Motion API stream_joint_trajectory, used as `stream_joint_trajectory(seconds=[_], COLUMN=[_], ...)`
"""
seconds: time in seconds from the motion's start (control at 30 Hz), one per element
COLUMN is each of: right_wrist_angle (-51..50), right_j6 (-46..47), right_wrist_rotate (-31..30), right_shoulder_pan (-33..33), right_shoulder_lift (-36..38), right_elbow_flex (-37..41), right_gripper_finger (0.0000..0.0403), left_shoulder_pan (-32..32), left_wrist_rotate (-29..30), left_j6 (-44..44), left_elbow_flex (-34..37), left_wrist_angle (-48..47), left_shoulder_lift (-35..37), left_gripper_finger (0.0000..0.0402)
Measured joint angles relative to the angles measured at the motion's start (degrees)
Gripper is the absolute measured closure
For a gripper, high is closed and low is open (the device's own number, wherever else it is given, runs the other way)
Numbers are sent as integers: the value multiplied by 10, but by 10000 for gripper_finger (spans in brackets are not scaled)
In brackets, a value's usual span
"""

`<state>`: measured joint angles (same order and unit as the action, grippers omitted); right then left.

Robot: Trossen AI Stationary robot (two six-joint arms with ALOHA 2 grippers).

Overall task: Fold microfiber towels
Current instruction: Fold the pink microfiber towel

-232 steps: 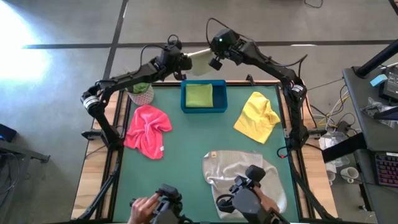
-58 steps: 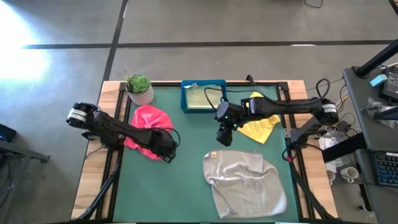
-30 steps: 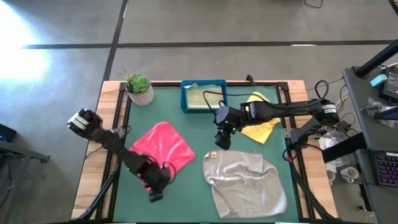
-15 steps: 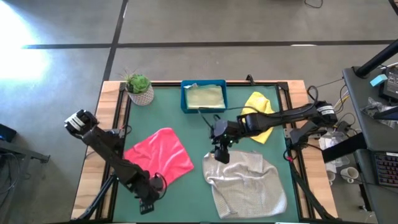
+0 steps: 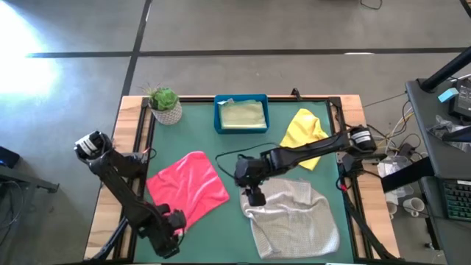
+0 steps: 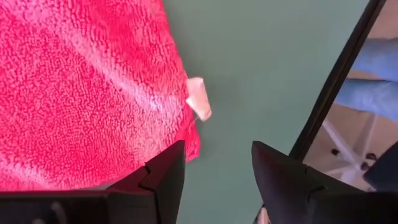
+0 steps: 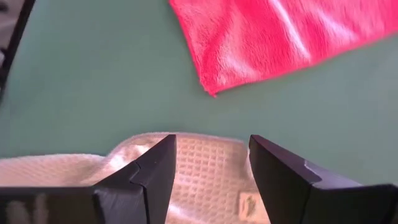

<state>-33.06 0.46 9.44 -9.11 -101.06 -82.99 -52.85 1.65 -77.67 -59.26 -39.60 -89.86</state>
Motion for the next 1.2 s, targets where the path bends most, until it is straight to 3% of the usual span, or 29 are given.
stream_joint_trajectory(seconds=[0.4, 0.83, 1.2], right_wrist_angle=[85, 80, 44], right_j6=[-156, -192, -169], right_wrist_rotate=[0, 1, -2], right_shoulder_pan=[0, 0, 0], right_shoulder_lift=[-83, -177, -250], right_elbow_flex=[-34, -96, -171], right_gripper_finger=[211, 211, 220], left_shoulder_pan=[-15, -13, -7], left_wrist_rotate=[5, 5, 0], left_j6=[5, -39, -61], left_elbow_flex=[10, 14, 13], left_wrist_angle=[-1, 1, 0], left_shoulder_lift=[-20, -89, -122], left_gripper_finger=[233, 233, 240])
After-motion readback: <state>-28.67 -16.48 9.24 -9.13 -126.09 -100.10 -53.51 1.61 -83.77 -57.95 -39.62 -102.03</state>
